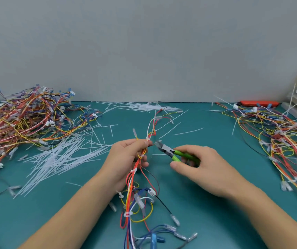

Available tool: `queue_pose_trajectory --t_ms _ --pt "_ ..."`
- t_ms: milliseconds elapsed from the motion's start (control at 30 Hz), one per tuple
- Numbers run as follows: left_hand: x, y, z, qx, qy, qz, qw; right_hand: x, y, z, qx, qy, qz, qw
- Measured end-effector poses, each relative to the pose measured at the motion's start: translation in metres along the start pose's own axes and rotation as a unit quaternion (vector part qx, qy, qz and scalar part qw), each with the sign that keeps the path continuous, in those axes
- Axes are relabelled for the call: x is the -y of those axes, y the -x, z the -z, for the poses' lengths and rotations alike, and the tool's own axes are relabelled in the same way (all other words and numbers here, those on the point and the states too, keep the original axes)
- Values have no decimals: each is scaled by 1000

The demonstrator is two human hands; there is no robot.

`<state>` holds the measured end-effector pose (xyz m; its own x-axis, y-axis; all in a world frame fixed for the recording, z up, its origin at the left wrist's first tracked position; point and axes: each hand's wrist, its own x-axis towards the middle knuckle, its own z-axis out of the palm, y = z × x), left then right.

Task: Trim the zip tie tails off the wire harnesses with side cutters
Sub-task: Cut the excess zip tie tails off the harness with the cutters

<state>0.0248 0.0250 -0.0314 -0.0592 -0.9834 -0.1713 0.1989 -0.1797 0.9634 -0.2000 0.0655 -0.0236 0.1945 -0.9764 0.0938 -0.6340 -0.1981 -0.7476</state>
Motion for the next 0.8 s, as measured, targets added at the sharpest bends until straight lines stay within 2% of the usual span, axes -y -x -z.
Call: queue_pose_trajectory --t_ms 67,100,133,167,200,267,300,367,433,633,700,800 --pt "-2 0 1 -2 24 5 1000 4 0 9 36 -117 -26 992" --pt "-2 0 2 2 28 5 1000 4 -1 14 54 -199 -62 977" --pt "-2 0 3 7 27 4 1000 4 -3 17 90 -295 -106 945" --pt "-1 1 3 13 23 2 1000 4 -3 20 145 -399 -144 894" --pt "-1 2 2 18 18 0 1000 3 -1 21 210 -496 -168 826" --pt "-1 4 0 24 11 -2 1000 2 3 23 315 -613 -167 705" --pt "-1 6 -1 29 8 -3 1000 3 4 23 348 -640 -154 667" --pt "-3 8 -1 48 3 -5 999 4 4 20 362 -658 -149 643" --pt "-5 10 -1 70 2 -6 998 5 1 15 356 -637 -168 662" --pt "-5 15 -6 127 -20 11 992 13 -1 -4 231 -498 -228 804" --pt "-5 17 -8 135 -23 12 990 17 -1 -7 174 -455 -224 844" --pt "-7 20 -9 125 17 26 992 17 0 -11 37 -347 -196 916"
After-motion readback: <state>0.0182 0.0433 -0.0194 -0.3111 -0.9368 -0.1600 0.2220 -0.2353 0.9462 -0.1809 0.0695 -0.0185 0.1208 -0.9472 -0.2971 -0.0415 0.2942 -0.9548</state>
